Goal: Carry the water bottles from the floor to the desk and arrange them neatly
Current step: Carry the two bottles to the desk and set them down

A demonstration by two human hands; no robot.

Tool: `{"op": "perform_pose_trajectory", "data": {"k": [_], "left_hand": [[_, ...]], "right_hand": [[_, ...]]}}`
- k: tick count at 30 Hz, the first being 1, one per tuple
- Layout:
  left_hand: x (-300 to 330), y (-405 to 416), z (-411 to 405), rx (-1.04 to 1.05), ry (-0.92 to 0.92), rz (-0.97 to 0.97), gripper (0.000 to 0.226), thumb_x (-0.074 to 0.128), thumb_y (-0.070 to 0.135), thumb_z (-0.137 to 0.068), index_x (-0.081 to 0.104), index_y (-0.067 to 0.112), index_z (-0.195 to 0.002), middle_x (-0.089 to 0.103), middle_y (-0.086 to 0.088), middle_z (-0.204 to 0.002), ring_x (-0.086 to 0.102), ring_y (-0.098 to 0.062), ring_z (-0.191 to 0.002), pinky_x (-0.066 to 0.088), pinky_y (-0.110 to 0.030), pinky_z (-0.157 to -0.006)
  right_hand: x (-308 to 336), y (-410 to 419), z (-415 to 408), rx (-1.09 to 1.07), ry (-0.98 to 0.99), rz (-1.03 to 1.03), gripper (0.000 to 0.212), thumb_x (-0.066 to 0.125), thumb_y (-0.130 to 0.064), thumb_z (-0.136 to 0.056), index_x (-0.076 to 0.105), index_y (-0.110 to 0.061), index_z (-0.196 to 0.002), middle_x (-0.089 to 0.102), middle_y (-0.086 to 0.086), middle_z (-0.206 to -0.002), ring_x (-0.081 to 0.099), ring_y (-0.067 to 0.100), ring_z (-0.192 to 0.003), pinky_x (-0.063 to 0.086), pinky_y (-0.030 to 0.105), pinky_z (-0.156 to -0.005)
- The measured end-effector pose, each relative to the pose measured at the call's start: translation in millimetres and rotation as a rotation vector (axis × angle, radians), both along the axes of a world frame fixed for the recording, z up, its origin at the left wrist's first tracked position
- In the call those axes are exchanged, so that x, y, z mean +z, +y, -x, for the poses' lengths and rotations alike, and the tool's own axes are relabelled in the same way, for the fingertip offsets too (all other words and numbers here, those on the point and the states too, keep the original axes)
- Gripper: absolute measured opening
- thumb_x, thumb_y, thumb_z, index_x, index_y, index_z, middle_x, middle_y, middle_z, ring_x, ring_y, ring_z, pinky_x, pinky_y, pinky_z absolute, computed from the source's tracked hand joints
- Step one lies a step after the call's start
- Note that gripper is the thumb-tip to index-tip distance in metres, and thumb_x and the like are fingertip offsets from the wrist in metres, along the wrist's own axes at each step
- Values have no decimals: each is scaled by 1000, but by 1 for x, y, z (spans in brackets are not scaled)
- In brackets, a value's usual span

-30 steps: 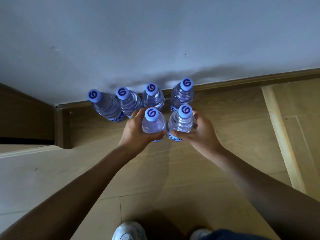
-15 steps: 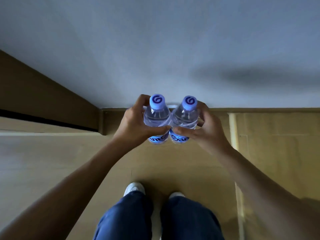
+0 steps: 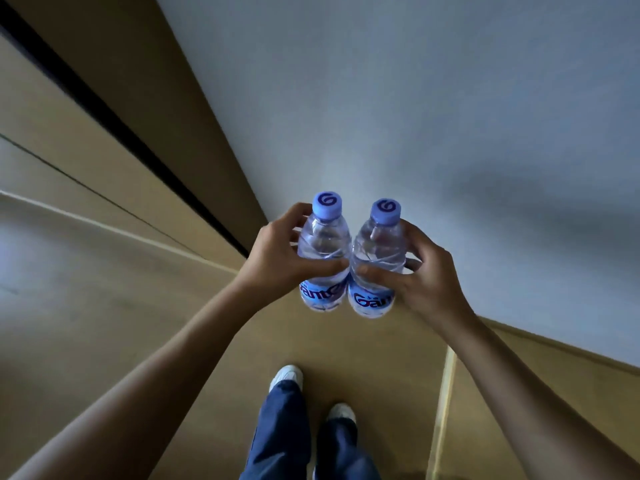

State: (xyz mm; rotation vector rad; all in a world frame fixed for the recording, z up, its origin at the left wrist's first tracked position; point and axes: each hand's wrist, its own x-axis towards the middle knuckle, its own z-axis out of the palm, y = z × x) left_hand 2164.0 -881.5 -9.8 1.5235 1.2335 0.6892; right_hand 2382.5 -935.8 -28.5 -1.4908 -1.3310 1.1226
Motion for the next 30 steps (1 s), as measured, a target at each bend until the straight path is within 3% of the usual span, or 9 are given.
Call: {"op": "perform_pose_trajectory", "data": {"k": [3,6,12,19,24,30], "left_hand": [[40,-16,27,79,7,-37,46,90,27,-62,63,38,-97,73,13,-88,70,-2,-81,52,-17,-70],[74,-38,60,177,1,-63,45,90,30,-62,66,36,-100,74,14,-91,71,-2,-83,53,-16,-70],[120,-92,142,416,38,-109,47,89,29,-60,66,36,-100,74,14,-92,71,-4,-86,58,-27,-78],[133,-159,257,687,59,-94,47,88,29,-58,68,36,-100,75,5,-93,72,-18,-89,58,-48,-82],[139,-196,334,795,50,-81,49,89,30,-60,68,37,-104,75,9,-94,72,-13,-89,58,-46,-83],[144,-228,421,910,20,-98,50,89,25,-62,68,33,-106,75,9,-96,72,-12,-89,60,-40,-82]], "right_hand": [[44,4,23,106,29,-16,50,89,-34,-69,64,-48,-110,73,-20,-103,68,-2,-97,51,11,-76],[77,6,54,207,52,-26,52,87,-38,-67,64,-45,-113,74,-17,-104,70,0,-96,52,13,-76],[112,-1,139,424,77,-39,64,89,-34,-69,62,-35,-126,72,-18,-111,68,1,-104,54,15,-83],[131,-18,274,615,73,-35,65,89,-41,-62,65,-32,-121,73,-16,-108,70,4,-102,56,22,-84],[133,-27,366,692,57,-24,66,92,-37,-62,63,-36,-121,73,-21,-107,69,0,-101,56,23,-86],[138,-33,473,786,99,27,72,91,-36,-59,64,-27,-125,75,-14,-104,71,5,-97,57,23,-82]]}}
